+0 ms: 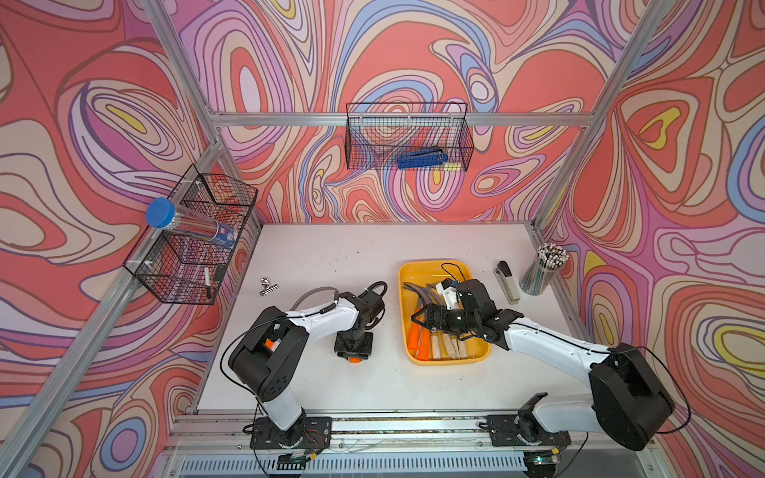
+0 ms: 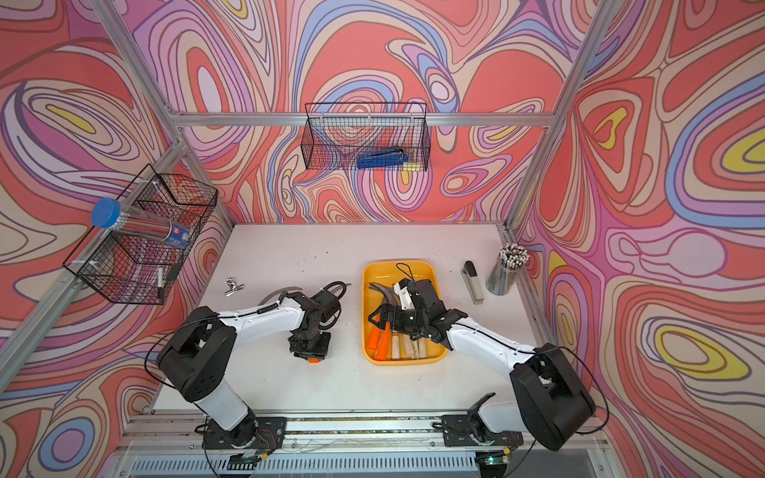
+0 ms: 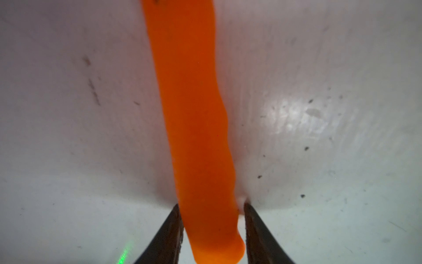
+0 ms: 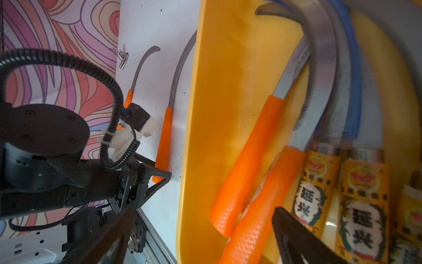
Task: Put small sickles into storage boxes
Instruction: Pick up the sickle at the center of the board.
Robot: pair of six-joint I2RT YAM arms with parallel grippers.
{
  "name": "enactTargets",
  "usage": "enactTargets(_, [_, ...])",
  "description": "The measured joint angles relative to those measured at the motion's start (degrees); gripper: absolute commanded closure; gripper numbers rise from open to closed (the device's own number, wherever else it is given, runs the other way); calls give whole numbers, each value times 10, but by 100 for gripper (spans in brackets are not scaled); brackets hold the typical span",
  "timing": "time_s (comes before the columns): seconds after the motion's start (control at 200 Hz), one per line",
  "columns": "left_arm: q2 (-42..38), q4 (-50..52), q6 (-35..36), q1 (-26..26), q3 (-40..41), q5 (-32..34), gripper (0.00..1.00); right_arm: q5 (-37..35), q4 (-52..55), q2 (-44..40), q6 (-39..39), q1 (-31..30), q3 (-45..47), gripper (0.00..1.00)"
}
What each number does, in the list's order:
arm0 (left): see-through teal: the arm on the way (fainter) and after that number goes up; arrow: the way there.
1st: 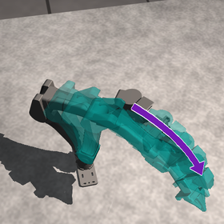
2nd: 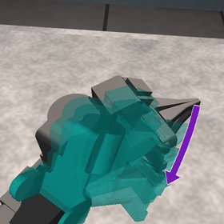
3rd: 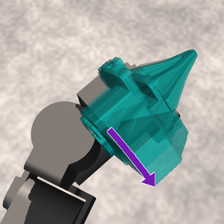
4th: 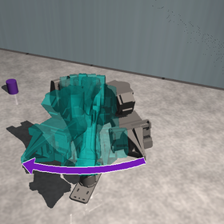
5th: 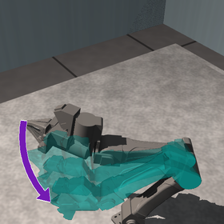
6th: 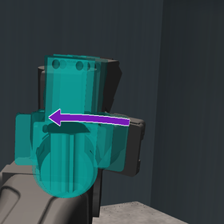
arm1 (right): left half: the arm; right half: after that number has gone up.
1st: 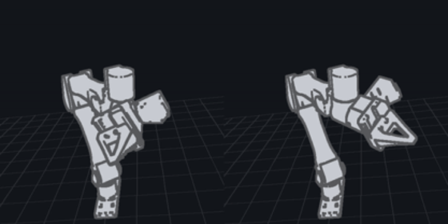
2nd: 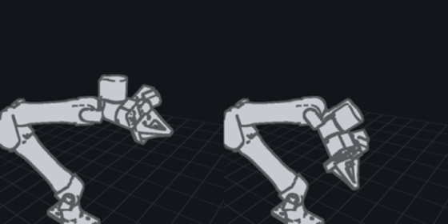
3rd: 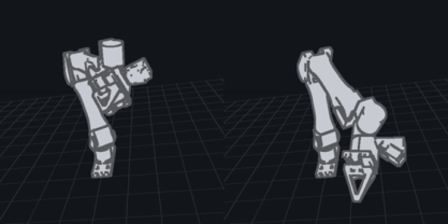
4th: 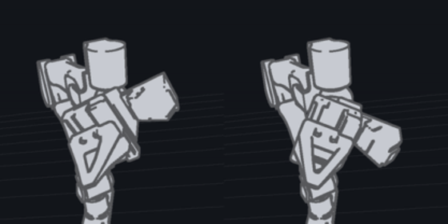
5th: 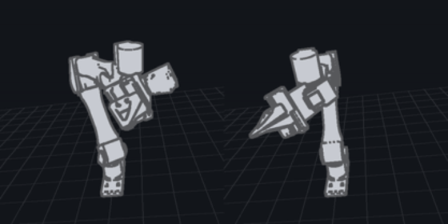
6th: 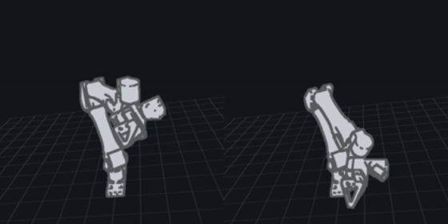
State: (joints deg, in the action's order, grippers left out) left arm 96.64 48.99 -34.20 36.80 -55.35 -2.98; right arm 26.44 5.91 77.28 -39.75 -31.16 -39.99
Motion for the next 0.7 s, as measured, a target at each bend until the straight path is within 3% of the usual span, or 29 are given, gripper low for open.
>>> enactTargets(0.13, [0,-5,-3,0,1,1,78,0,0,0,0,0,1,2])
enactTargets(0.701, [-32,12,-6,0,-5,3,80,2,1,1,0,0,-2,2])
